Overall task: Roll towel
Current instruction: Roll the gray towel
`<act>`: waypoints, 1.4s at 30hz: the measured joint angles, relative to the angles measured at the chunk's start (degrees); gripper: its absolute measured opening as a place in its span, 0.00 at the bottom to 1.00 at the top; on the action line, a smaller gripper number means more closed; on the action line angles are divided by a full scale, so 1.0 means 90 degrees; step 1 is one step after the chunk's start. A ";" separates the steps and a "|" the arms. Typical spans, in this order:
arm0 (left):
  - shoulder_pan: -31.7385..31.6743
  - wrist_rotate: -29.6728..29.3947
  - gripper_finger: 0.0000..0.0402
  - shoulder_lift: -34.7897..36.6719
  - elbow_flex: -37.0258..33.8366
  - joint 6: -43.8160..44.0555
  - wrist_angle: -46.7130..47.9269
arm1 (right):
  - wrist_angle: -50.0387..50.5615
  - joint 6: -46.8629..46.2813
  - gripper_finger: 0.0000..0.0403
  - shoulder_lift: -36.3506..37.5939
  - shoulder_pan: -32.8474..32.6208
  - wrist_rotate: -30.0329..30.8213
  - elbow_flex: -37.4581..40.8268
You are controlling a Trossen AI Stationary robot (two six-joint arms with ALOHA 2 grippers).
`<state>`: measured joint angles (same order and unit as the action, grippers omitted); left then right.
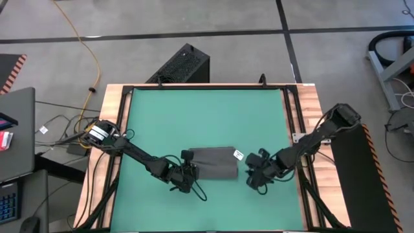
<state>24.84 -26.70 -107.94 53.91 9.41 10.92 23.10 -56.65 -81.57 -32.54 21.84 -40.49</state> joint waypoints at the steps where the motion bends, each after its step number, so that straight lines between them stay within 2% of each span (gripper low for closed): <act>1: 0.0000 -0.0002 0.00 0.0000 0.0000 -0.0001 -0.0002 | 0.0062 0.0109 0.38 0.0089 -0.0055 0.0254 0.0019; 2: 0.0000 -0.0004 0.00 0.0000 -0.0002 -0.0005 -0.0002 | -0.0083 0.0401 0.38 0.0175 -0.0135 0.0455 0.0047; 6: 0.0000 -0.0005 0.00 -0.0001 -0.0002 0.0015 -0.0001 | -0.1904 0.2602 0.38 0.0627 -0.0634 0.1167 -0.0025; 9: 0.0000 -0.0006 0.00 0.0000 -0.0002 0.0019 -0.0017 | -0.2296 0.3318 0.35 0.0508 -0.0724 0.2053 -0.0007; 13: 0.0000 -0.0009 0.00 0.0000 -0.0005 0.0085 -0.0017 | -0.2431 0.3588 0.21 0.0024 -0.0403 0.1966 -0.0001; 16: -0.0001 -0.0010 0.00 0.0000 -0.0005 0.0084 -0.0031 | -0.2829 0.3920 0.11 -0.0404 -0.0218 0.1541 -0.0005; 19: -0.0002 -0.0007 0.00 0.0000 -0.0007 0.0112 -0.0034 | -0.3250 0.4285 0.05 -0.0746 -0.0052 0.1388 -0.0005; 23: -0.0002 -0.0006 0.00 0.0000 -0.0007 0.0147 -0.0043 | -0.3310 0.4404 0.03 -0.0954 0.0132 0.1369 -0.0008; 29: -0.0002 -0.0010 0.00 0.0000 -0.0010 0.0148 -0.0037 | -0.3186 0.4256 0.09 -0.1181 0.0436 0.1089 -0.0015; 33: -0.0003 0.0039 0.00 0.0050 -0.0010 0.0152 -0.0037 | -0.3263 0.3977 0.08 -0.1656 0.0555 0.0851 -0.0016; 37: 0.0023 0.0108 0.00 0.0393 -0.0040 0.0184 -0.0004 | -0.3411 0.3691 0.05 -0.2021 0.0591 0.0779 -0.0029; 42: 0.0173 0.0156 0.00 0.1276 -0.0061 0.0160 0.0164 | -0.3246 0.3284 0.05 -0.2085 0.0581 0.0670 -0.0027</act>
<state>26.40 -25.30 -96.46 53.36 10.85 12.39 -6.11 -27.10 -100.33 -27.31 27.88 -40.73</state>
